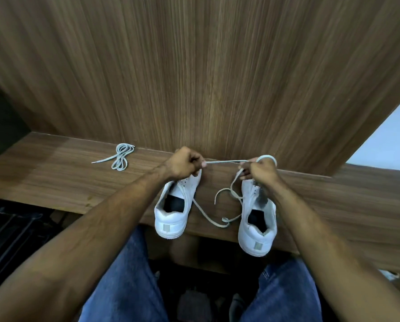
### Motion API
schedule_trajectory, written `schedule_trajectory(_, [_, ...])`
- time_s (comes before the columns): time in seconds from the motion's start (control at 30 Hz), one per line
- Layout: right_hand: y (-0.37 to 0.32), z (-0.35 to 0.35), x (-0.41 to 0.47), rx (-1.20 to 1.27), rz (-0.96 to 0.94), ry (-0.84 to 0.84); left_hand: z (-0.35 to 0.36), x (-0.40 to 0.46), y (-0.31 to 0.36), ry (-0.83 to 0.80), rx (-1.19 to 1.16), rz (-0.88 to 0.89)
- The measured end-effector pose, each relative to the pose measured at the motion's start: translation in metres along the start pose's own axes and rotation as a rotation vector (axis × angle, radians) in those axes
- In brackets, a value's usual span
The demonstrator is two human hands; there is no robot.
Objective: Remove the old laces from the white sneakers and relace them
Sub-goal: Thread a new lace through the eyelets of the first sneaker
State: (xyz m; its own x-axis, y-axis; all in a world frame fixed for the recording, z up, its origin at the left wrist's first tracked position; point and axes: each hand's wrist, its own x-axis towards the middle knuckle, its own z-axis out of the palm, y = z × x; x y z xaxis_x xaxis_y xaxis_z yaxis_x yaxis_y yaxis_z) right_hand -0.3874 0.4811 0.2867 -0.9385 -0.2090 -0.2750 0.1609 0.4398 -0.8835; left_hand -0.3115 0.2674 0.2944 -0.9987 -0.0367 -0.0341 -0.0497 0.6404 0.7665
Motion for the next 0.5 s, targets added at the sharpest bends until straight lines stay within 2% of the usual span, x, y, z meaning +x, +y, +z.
schedule_trajectory(0.03, [0.005,-0.004,0.004,0.002,0.041,0.044,-0.005,0.0,-0.005,0.039,-0.006,-0.014])
schedule_trajectory(0.1, [0.017,-0.009,0.009,-0.168,0.041,0.082,-0.011,0.001,-0.011,0.126,-0.026,-0.043])
schedule_trajectory(0.2, [0.016,-0.002,0.001,-0.567,-0.006,-0.07,-0.012,0.005,-0.006,0.179,-0.038,-0.038])
schedule_trajectory(0.3, [-0.005,0.008,-0.013,-0.774,-0.005,-0.18,-0.005,0.006,0.002,0.212,-0.009,0.02])
schedule_trajectory(0.4, [-0.019,0.013,-0.022,-0.983,-0.141,-0.063,0.004,0.009,0.003,0.183,0.084,0.083])
schedule_trajectory(0.43, [-0.022,0.014,-0.022,-0.979,-0.203,-0.028,0.007,0.01,0.005,0.163,0.114,0.101])
schedule_trajectory(0.5, [-0.026,0.017,-0.021,-0.752,-0.294,-0.099,0.011,0.01,0.01,0.122,0.131,0.139])
